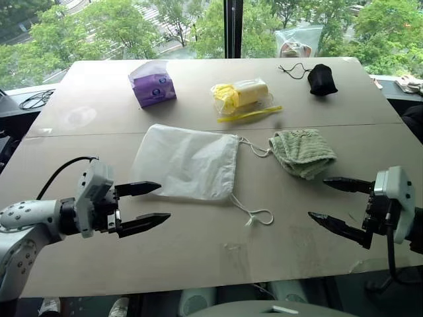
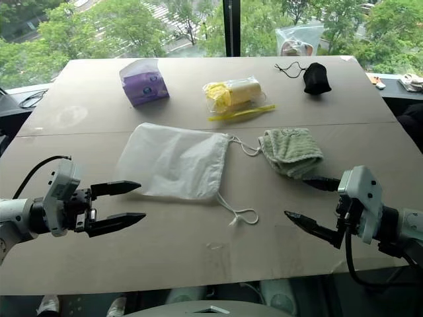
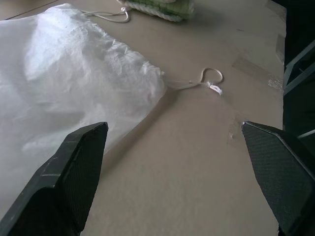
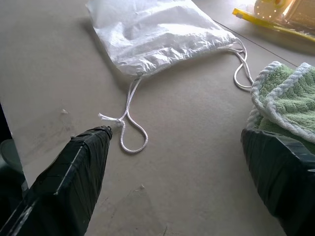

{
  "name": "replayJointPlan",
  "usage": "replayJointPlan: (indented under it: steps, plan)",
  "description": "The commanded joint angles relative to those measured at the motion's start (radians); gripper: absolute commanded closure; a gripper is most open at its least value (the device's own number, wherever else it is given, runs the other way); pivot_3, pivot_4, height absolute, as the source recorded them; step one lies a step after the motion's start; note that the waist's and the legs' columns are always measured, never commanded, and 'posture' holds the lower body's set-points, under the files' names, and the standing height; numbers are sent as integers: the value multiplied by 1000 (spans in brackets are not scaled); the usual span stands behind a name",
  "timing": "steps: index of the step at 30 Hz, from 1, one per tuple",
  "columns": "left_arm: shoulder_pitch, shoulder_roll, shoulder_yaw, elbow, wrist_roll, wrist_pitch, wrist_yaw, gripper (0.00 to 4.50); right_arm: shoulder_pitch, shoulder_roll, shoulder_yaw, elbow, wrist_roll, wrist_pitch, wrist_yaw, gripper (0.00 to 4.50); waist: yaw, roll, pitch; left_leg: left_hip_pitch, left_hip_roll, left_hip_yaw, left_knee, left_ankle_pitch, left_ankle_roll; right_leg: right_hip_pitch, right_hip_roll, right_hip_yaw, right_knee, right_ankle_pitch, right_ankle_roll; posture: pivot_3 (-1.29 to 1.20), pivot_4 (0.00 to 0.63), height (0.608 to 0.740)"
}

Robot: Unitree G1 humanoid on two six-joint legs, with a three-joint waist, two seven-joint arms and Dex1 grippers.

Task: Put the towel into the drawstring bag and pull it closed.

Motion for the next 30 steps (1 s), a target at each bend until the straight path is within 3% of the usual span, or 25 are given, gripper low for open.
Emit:
replayJointPlan:
  steps: [1, 3, 7, 9, 12, 16, 20, 22, 26, 30]
  plan:
    - [-37, -29, 12, -41, -13, 2, 60, 24, -18, 12, -11, -31, 18, -19, -5, 0, 0, 0, 0, 0, 0, 0, 0, 0, 0, 0, 0, 0, 0, 0, 0, 0, 150, 740]
    - [-110, -87, -31, -93, -49, 49, 194, 24, -44, 36, 33, -51, 18, -43, -15, 0, 3, 0, 0, 1, 0, 0, 0, 0, 0, 0, 0, 0, 1, 0, 0, 0, 150, 740]
    - [-283, -121, -165, -185, -119, 329, 495, 24, -38, 58, 67, -92, 3, -61, -18, 0, 15, -1, 0, -1, 0, -1, 1, 0, 0, 1, 1, 1, 1, 3, 4, 0, 150, 740]
    - [-435, -162, -298, -189, -47, 429, 638, 24, -17, 66, 80, -86, -29, -81, -15, 0, 24, -1, 0, -1, 0, -2, 1, 0, 0, 1, 1, 1, 1, 3, 5, 0, 150, 740]
    - [-633, -310, -439, -92, 15, 576, 824, 24, 25, 63, 100, -101, -82, -104, -5, 0, 23, -2, 0, -1, -2, -5, 4, 0, 0, 3, 1, -1, 1, 3, 6, 0, 150, 740]
    - [-758, -435, -589, 28, 132, 630, 914, 24, 43, 69, 99, -141, -17, -75, -21, 0, 12, -2, 0, 1, -6, -6, 5, 0, 0, 6, 1, -1, 1, 4, 6, 0, 150, 740]
    - [-806, -481, -715, 188, 270, 590, 940, 24, 19, 96, 149, -143, -13, -72, -68, 0, 2, -2, 0, 3, -7, -7, 5, 0, 0, 7, 2, 0, 3, 4, 6, 0, 150, 740]
    - [-818, -476, -772, 239, 341, 526, 918, 523, 6, 98, 173, -149, -29, -69, -87, 0, 5, -2, 0, 3, -7, -8, 5, 0, 0, 7, 2, -1, 5, 3, 5, 0, 150, 740]
    - [-810, -405, -811, 253, 412, 390, 801, 1958, -17, 101, 172, -171, 1, -48, -137, 0, 4, -2, -1, 8, -9, -7, 5, 0, 0, 9, 0, 1, 8, 1, 2, 0, 150, 740]
    - [-778, -255, -749, 296, 393, 109, 466, 3746, -19, 97, 187, -182, -6, -41, -156, 0, -3, -2, 0, 11, -9, -6, 4, 0, 0, 10, 0, 2, 9, 1, 1, 0, 150, 740]
